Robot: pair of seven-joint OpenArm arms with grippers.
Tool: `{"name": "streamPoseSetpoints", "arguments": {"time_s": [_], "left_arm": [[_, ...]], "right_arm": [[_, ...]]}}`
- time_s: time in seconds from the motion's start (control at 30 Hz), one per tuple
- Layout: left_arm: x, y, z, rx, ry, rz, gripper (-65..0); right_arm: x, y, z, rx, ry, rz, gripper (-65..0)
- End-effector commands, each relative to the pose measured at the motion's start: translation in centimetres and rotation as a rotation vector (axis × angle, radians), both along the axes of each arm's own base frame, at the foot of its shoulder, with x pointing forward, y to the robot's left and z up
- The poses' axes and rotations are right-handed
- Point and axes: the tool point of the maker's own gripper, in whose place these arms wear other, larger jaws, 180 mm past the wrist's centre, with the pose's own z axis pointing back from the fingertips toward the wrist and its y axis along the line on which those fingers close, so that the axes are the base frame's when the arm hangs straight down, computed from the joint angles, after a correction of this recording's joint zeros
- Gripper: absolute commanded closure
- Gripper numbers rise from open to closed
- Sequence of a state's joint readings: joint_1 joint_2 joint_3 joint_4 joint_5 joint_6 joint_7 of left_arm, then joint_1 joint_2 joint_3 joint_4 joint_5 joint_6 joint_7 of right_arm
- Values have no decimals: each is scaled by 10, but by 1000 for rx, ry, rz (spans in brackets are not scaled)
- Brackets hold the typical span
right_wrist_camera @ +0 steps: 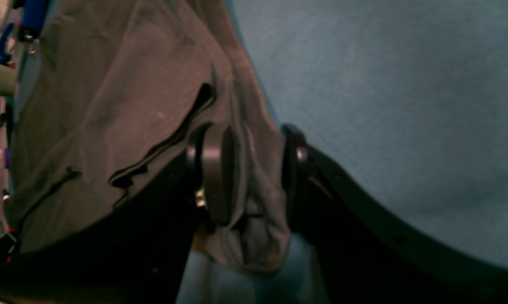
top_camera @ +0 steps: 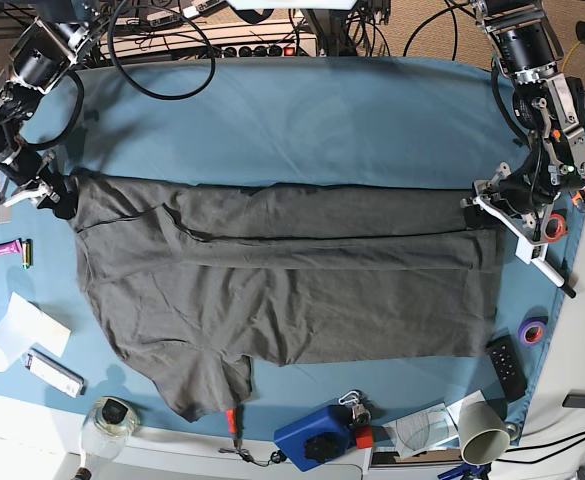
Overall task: Fold the T-shirt properly
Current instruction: 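Regrasp the folded edge with both grippers, then pull the folded edge back toward the robot with both grippers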
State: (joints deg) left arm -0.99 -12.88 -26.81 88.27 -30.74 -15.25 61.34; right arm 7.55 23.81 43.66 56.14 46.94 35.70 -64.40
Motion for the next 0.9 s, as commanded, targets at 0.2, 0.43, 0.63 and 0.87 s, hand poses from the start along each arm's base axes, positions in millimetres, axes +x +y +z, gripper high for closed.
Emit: {"name": "streamPoseSetpoints", "arguments": {"time_s": [0.2,0.43,0.63,0.87], "left_arm": [[-8,0,-6,6,55,-12,-225],[-7,-2,-5,-3,46,-17,0],[-10,7,-3,23,58,-30,0],[-11,11,0,24,66,-39,0]], "right_arm": [[-16,0,-17,-9,109,26,-72],[-16,0,-16,-10,113,30,0],[-9,-8,2,-69,73,39,0],[5,-13,46,-208,18,92,0]]}}
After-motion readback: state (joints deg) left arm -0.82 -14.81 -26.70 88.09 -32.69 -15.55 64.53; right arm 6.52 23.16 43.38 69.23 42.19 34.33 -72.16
